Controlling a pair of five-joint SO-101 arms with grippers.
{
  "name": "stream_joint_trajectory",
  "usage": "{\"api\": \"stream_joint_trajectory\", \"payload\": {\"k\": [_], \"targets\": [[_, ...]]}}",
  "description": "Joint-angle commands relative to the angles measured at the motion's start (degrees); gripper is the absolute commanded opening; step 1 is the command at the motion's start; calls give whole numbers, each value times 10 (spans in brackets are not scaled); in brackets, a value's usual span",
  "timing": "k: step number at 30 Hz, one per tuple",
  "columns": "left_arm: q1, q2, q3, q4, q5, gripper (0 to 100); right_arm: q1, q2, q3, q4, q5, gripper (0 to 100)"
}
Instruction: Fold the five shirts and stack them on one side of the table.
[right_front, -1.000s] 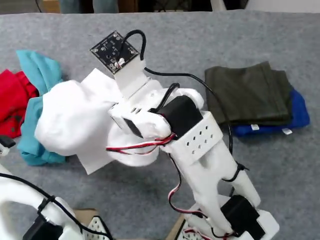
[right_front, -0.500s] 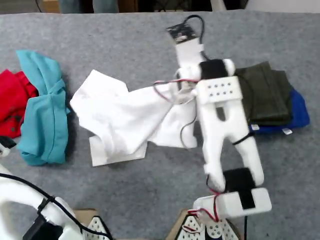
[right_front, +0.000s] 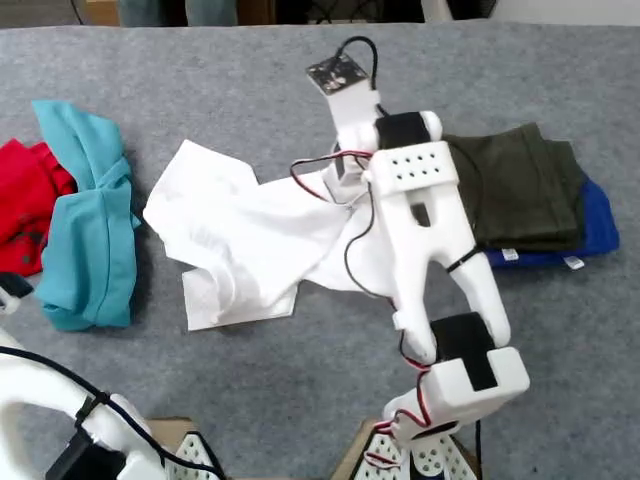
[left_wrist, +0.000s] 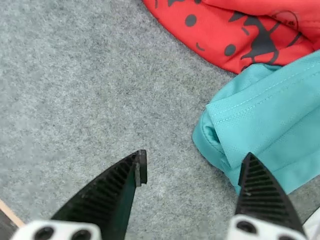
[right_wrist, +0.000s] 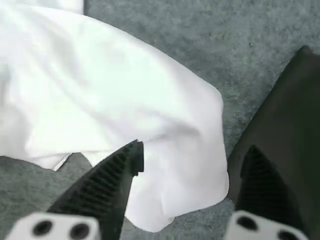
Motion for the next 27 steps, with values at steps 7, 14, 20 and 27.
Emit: {"api": "stream_joint_trajectory", "payload": {"k": [7,14,20,27], "targets": [[-57,-6,46,-83,-36,310,-86,1,-164,137,-1,17],[-58,-6,83,-109,-37,310,-250,8,-19,123,-4,38],[-40,-6,82,-110,-35,310,-313,85,140,-60,-21,28],[-37,-6,87,-110,-35,310,-305,210,51,-139,-33,28]]}}
